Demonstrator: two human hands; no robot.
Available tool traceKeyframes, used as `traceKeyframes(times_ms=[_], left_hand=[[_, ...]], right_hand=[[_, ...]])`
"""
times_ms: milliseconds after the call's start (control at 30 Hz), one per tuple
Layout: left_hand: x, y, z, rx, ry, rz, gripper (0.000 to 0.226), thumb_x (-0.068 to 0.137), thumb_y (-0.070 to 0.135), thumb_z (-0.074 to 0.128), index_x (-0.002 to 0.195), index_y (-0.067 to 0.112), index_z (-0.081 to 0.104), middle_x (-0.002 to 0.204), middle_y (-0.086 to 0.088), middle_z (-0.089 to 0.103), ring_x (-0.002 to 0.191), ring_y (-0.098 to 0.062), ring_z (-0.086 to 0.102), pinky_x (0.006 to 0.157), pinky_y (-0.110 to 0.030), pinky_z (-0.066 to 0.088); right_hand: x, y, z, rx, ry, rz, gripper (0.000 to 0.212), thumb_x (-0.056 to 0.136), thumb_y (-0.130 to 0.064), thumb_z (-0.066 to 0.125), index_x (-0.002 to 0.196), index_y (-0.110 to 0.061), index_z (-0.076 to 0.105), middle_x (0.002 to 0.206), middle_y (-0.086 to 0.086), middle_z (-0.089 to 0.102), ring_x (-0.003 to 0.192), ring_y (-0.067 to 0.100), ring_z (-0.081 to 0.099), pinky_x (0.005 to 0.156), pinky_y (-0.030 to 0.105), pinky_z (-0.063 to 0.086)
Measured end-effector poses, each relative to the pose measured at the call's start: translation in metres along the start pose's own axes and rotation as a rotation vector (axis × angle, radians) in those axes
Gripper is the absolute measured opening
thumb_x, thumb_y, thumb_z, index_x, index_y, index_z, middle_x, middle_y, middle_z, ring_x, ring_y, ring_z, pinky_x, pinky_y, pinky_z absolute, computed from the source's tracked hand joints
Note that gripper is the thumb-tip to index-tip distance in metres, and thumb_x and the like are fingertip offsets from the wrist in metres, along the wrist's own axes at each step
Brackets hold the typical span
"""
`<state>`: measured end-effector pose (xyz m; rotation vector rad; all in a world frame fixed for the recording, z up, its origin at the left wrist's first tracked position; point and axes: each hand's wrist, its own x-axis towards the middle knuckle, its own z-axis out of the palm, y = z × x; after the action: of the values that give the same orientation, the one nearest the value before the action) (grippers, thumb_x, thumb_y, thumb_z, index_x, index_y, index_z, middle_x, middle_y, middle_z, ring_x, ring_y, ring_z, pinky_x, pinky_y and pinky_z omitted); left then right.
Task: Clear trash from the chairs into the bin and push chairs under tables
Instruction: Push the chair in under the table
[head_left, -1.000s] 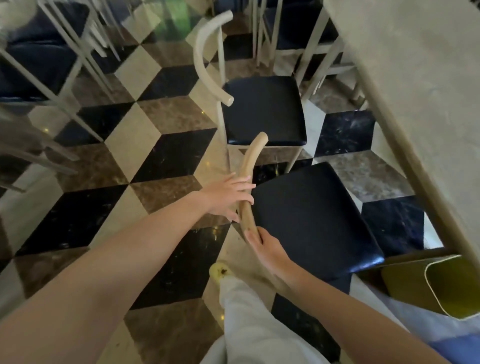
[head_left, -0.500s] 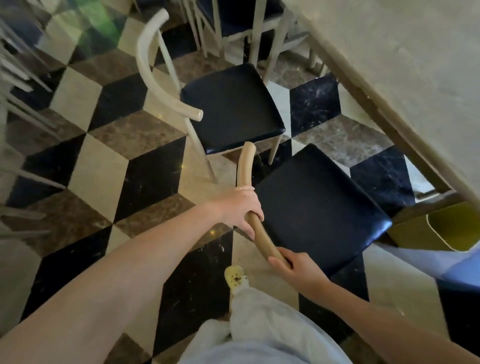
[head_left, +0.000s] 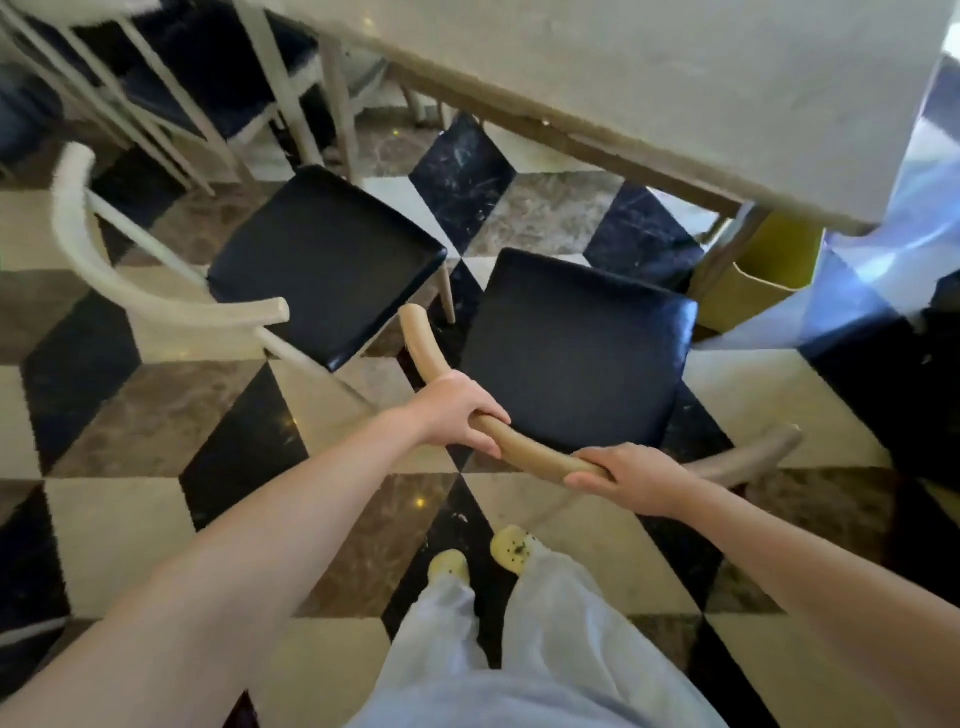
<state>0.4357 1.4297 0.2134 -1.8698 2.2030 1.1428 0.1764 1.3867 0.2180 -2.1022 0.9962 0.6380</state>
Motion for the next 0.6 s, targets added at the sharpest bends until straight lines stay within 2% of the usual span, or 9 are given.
traceKeyframes(times_ms=[167,267,333,500,600], left_hand=[[-0.002,-0.006,-0.009,0.094,-0.044,0.099,0.04,0.084,0.037,0.067,0.123,0.032,0.061,0.117,0.011,0.066,0.11,-0.009,0.057,0.101,-0.033,0.043],[0.001,-0.008,-0.016,0.191,-0.122,0.142,0.027,0.086,0.04,0.063,0.112,0.033,0.063,0.105,0.013,0.066,0.098,-0.008,0.059,0.093,-0.034,0.049],[0.004,-0.011,-0.02,0.231,-0.163,0.154,0.025,0.086,0.042,0.062,0.109,0.033,0.063,0.102,0.013,0.065,0.095,-0.007,0.059,0.091,-0.035,0.05],[0.014,-0.012,-0.029,0.298,-0.263,0.15,0.032,0.085,0.039,0.064,0.116,0.029,0.063,0.108,0.011,0.065,0.1,-0.009,0.058,0.089,-0.026,0.046],[0.021,-0.011,-0.037,0.327,-0.311,0.152,0.034,0.084,0.042,0.065,0.115,0.029,0.064,0.104,0.01,0.067,0.095,-0.009,0.06,0.083,-0.026,0.049]], right_hand=[[-0.019,-0.014,0.021,-0.116,0.342,0.171,0.053,0.084,-0.068,0.04,0.102,-0.023,0.061,0.091,-0.007,0.066,0.078,0.01,0.062,0.073,0.027,0.054],[-0.028,-0.012,0.036,-0.191,0.476,0.17,0.048,0.085,-0.061,0.049,0.107,-0.02,0.06,0.103,-0.004,0.066,0.097,0.016,0.062,0.093,0.031,0.048],[-0.031,-0.006,0.039,-0.178,0.478,0.163,0.043,0.086,-0.053,0.056,0.113,-0.02,0.057,0.111,-0.003,0.064,0.106,0.017,0.058,0.099,0.031,0.042],[-0.033,0.021,0.022,-0.18,0.332,0.216,0.039,0.083,-0.045,0.064,0.113,-0.021,0.059,0.108,-0.003,0.065,0.101,0.016,0.058,0.095,0.032,0.045],[-0.028,0.026,0.018,-0.183,0.332,0.182,0.035,0.083,-0.044,0.065,0.112,-0.024,0.061,0.107,-0.006,0.066,0.101,0.014,0.057,0.096,0.032,0.042]])
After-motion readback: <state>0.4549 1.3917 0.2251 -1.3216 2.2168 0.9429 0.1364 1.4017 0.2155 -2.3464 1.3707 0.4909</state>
